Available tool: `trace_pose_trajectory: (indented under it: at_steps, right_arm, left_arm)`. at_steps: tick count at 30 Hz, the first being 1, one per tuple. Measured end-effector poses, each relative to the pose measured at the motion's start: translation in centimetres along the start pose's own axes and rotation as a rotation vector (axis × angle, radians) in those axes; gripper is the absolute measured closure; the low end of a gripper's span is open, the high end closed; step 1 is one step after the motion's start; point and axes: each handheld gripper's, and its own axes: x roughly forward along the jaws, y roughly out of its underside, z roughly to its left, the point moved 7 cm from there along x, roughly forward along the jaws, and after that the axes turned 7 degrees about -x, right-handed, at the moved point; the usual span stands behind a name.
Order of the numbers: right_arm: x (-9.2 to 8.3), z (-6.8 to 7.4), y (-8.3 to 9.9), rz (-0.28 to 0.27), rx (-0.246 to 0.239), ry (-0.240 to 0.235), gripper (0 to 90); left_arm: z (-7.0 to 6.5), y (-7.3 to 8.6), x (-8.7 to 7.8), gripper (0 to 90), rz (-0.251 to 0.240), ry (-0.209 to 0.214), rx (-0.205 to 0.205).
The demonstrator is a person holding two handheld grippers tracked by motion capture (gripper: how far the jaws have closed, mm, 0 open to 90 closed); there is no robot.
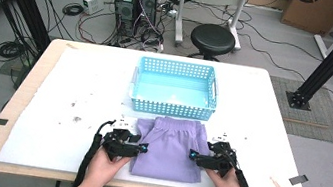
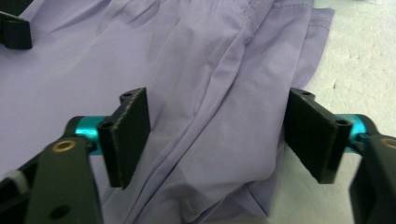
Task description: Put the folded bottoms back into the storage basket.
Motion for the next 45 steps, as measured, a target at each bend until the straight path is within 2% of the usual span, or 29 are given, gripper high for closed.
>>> trace_pose_trajectory:
  at_steps: [2,6,14,17,22,27,30,35,40,45]
  right_arm:
    - [0.1,0.1,0.0,0.004,-0.010,0.017,29.6]
    - [0.0,0.1,0.0,0.010,-0.042,0.056,42.3]
    - [0.1,0.6,0.0,0.016,-0.086,0.060,59.5]
    - [0.0,0.7,0.0,0.012,-0.086,0.028,70.8]
    - [0.1,0.9,0.0,0.011,-0.092,-0.017,81.9]
    - [0.0,0.9,0.1,0.002,-0.094,-0.037,85.4]
    - [-0.1,0.9,0.1,0.002,-0.094,-0.039,85.9]
    - [0.0,0.9,0.0,0.002,-0.097,-0.041,86.2]
    - [-0.5,1.0,0.1,-0.009,-0.113,-0.035,86.2]
    - [-1.1,1.0,0.0,-0.035,-0.108,-0.044,86.3]
  left_arm:
    - [0.0,0.0,0.0,53.1,0.000,-0.002,-0.001]
    - [-0.1,0.0,0.1,56.3,-0.003,-0.021,0.008]
    - [-0.4,-0.3,0.6,68.2,-0.002,-0.025,0.021]
    - [-0.4,-0.3,0.7,74.9,0.005,-0.022,0.028]
    - [-0.6,-0.4,0.9,83.1,0.009,-0.009,0.043]
    - [-0.6,-0.6,0.9,84.6,0.006,0.029,0.035]
    - [-0.6,-0.6,0.8,84.8,0.006,0.029,0.035]
    - [-0.4,-0.6,0.8,84.9,0.020,0.043,0.065]
    - [-0.6,-0.9,0.9,84.8,0.008,0.058,0.072]
    - [-1.1,-1.3,0.7,84.9,-0.008,0.073,0.093]
